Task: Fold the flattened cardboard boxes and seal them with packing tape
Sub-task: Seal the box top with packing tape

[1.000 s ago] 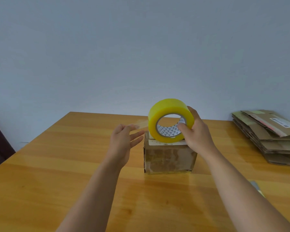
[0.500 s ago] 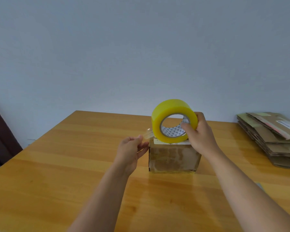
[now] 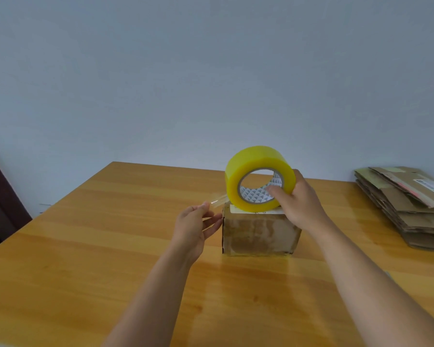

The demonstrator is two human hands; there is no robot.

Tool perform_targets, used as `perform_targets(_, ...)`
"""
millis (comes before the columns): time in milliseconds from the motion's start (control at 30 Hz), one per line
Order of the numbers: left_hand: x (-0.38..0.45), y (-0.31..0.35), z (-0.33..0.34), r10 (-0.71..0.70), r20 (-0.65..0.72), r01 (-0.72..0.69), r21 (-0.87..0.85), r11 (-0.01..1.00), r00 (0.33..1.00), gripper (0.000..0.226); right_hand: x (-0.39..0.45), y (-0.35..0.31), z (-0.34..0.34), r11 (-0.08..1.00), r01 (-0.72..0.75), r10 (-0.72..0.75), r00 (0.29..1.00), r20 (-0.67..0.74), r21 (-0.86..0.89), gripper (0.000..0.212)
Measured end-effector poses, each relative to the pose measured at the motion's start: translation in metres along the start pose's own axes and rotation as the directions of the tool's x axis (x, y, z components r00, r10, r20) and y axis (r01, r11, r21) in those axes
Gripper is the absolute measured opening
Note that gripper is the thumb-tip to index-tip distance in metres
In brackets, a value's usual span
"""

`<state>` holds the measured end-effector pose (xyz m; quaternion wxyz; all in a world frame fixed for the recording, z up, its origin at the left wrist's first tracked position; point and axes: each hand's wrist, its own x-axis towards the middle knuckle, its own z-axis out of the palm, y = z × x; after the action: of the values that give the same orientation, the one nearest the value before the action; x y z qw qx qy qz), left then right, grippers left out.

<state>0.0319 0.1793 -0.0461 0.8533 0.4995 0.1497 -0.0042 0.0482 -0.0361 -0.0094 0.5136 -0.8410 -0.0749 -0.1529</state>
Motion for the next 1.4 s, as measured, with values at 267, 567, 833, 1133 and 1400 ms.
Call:
perform_targets(267, 0.005, -0.006, -0.002, -0.011, -0.008, 0.011, -0.011, 1.000, 1.000, 0.010, 0.002, 0.002, -0.003, 0.999, -0.015, 0.018, 0.995, -0.098, 0.028, 0.014)
perform_targets(567, 0.003, -0.015, -0.006, 0.026, -0.017, -0.026, -0.012, 1.000, 1.000, 0.017, 0.000, 0.004, 0.000, 1.000, 0.012, -0.010, 0.992, -0.126, 0.017, 0.016)
perform_targets(833, 0.005, -0.021, -0.005, 0.036, -0.036, -0.036, 0.016, 0.999, 0.999, 0.014, -0.001, 0.001, 0.001, 0.999, 0.033, -0.031, 0.991, -0.127, 0.016, 0.015)
perform_targets(1133, 0.002, -0.024, -0.002, 0.072, -0.089, -0.073, -0.014, 0.997, 0.993, 0.017, -0.001, -0.004, 0.003, 0.999, 0.041, -0.037, 0.991, -0.130, 0.026, 0.017)
perform_targets(1400, 0.003, -0.036, 0.001, 0.139, -0.112, -0.110, 0.231, 0.967, 0.984, 0.018, -0.001, -0.003, 0.003, 0.999, 0.050, -0.050, 0.991, -0.125, 0.001, 0.017)
